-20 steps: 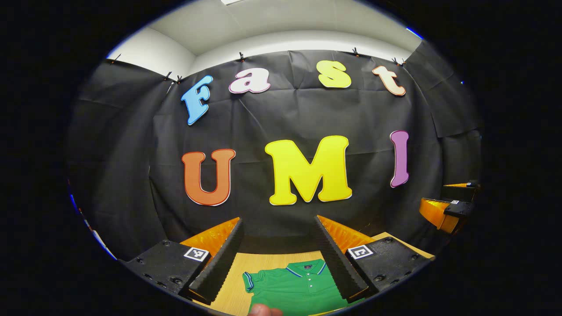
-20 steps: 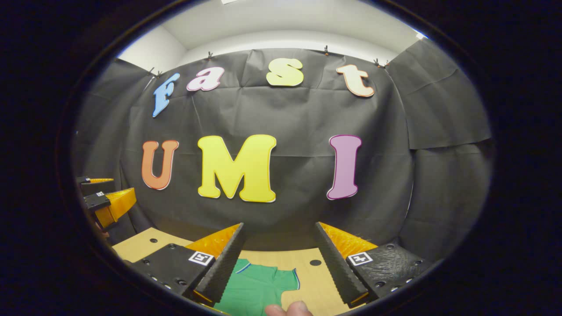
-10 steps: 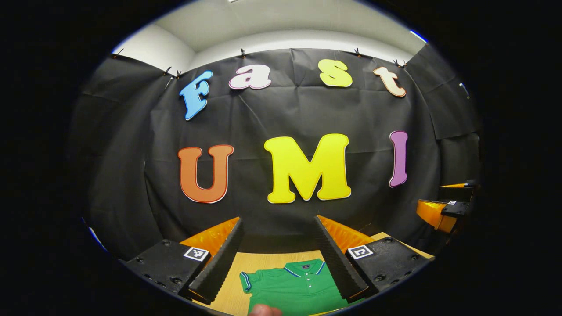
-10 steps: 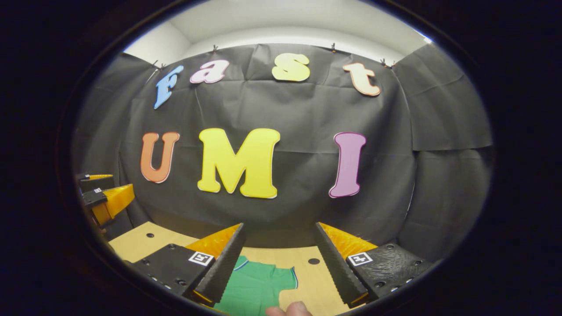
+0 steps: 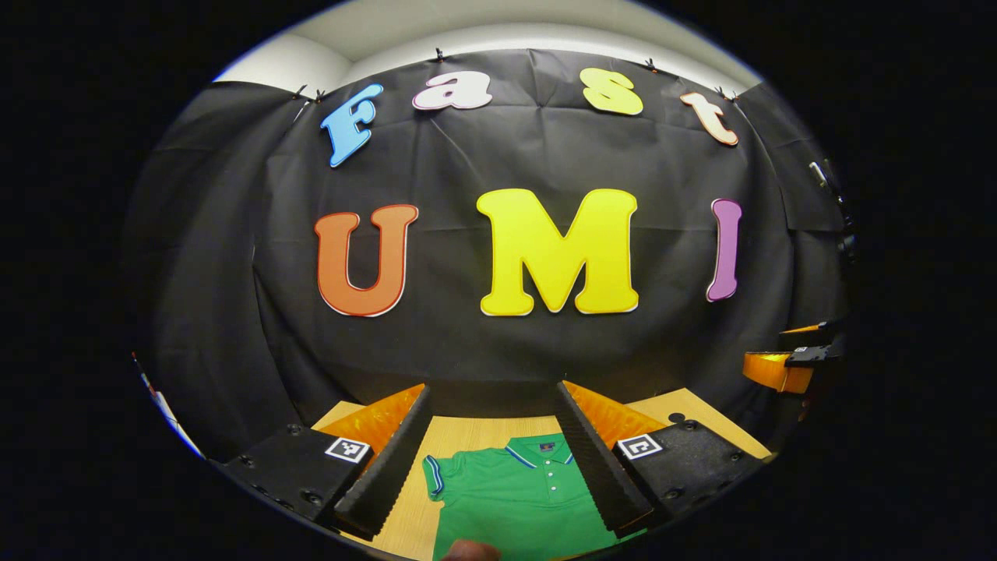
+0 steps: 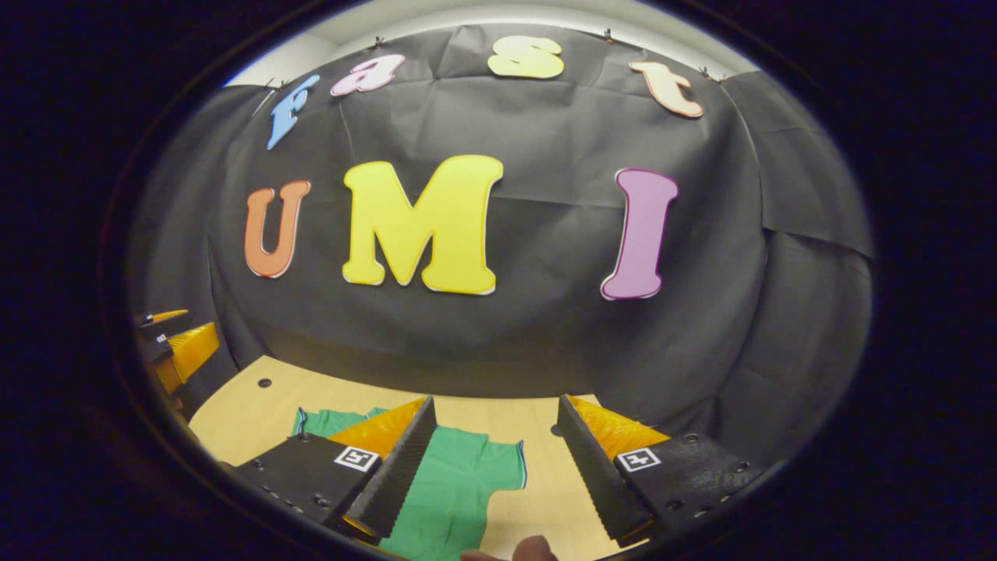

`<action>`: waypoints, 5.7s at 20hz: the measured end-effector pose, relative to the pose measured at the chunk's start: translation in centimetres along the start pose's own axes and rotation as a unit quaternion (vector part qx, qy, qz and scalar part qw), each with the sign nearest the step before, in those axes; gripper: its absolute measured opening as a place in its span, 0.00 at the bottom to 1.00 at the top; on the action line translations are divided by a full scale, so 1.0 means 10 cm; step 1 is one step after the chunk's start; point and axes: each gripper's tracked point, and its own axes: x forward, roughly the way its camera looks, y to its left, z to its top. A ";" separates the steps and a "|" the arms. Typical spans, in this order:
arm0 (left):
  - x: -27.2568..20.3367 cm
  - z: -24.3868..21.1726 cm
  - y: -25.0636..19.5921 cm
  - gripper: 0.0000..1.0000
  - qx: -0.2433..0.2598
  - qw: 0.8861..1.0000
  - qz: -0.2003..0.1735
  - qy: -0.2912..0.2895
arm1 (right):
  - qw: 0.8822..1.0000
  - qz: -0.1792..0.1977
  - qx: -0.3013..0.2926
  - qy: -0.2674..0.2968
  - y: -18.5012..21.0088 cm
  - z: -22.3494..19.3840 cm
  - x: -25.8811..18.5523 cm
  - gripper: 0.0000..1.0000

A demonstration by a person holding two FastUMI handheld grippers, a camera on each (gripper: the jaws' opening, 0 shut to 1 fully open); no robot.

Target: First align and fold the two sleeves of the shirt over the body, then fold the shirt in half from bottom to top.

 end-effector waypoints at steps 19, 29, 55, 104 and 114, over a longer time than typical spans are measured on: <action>0.29 -0.58 0.18 0.99 0.006 0.996 0.033 0.080 | 0.923 0.037 0.037 0.381 -0.36 -2.13 2.34 0.95; 0.41 -0.78 0.23 1.00 0.007 0.993 0.054 0.106 | 0.864 0.049 0.035 0.500 -0.44 -2.74 2.63 0.94; 0.25 -0.91 0.61 1.00 -0.002 0.990 0.070 0.121 | 0.870 0.108 0.089 0.473 0.36 -2.12 2.42 0.00; 1.71 -3.66 1.06 0.87 0.020 0.825 -0.068 0.561 | 0.914 0.055 0.048 0.399 0.19 -2.04 0.41 0.96; 1.67 -3.62 1.09 0.19 0.042 0.815 -0.052 0.575 | 0.909 0.077 0.060 0.405 0.25 -2.09 0.38 0.96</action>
